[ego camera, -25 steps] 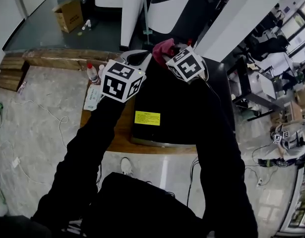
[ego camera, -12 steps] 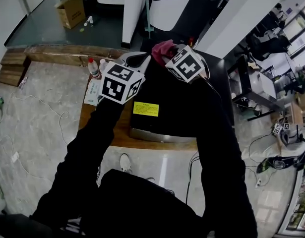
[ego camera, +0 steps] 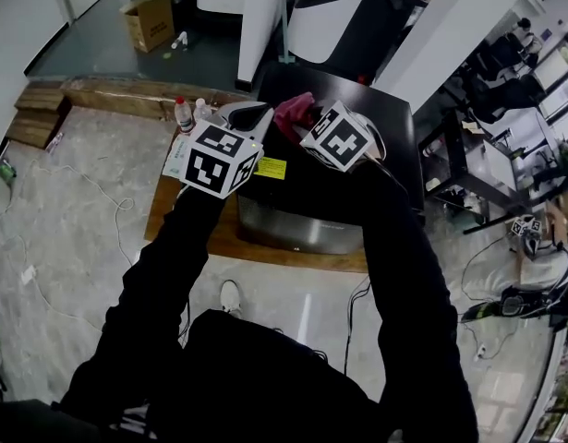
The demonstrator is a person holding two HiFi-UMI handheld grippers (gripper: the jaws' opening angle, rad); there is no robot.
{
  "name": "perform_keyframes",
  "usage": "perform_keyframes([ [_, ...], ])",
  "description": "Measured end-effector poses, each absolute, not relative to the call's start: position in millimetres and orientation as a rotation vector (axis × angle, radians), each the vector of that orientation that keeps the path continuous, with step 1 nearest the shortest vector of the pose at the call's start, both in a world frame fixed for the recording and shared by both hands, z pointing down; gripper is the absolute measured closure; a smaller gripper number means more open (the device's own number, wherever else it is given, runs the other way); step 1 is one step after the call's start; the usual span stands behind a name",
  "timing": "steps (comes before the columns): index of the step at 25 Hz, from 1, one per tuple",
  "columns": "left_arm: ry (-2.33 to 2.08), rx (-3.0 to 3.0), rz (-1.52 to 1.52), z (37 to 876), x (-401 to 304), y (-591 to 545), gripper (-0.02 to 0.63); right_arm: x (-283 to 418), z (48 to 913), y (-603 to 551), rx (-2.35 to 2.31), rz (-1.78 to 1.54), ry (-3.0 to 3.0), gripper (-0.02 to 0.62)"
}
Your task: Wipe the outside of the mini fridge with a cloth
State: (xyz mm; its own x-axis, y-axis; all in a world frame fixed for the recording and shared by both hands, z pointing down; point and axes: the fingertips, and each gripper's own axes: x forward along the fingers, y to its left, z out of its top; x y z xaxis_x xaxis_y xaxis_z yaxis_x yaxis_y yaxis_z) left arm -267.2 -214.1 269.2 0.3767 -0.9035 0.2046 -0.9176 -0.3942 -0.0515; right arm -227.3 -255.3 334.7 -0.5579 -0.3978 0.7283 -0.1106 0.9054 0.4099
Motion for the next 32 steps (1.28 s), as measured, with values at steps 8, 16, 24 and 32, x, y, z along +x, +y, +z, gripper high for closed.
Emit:
perform_keyframes([
  [8, -1.742, 2.535, 0.273, 249.7, -233.7, -161.1, 0.6, -203.9, 333.6, -176.7, 0.268, -0.43, -2.137, 0.509],
  [16, -1.773, 2.517, 0.266, 241.9, -196.2, -119.6, 0.6, -171.9, 318.9, -120.3, 0.22, -0.479, -2.165, 0.505],
  [24, -1.779, 2.571, 0.201, 211.3, -124.5, -100.8, 0.6, -76.4, 254.0, -126.3, 0.468, -0.525, -2.258, 0.503],
  [32, -1.684, 2.648, 0.134, 188.2, -53.3, -121.2, 0.6, -0.9, 212.0, -167.4, 0.661, -0.573, -2.226, 0.5],
])
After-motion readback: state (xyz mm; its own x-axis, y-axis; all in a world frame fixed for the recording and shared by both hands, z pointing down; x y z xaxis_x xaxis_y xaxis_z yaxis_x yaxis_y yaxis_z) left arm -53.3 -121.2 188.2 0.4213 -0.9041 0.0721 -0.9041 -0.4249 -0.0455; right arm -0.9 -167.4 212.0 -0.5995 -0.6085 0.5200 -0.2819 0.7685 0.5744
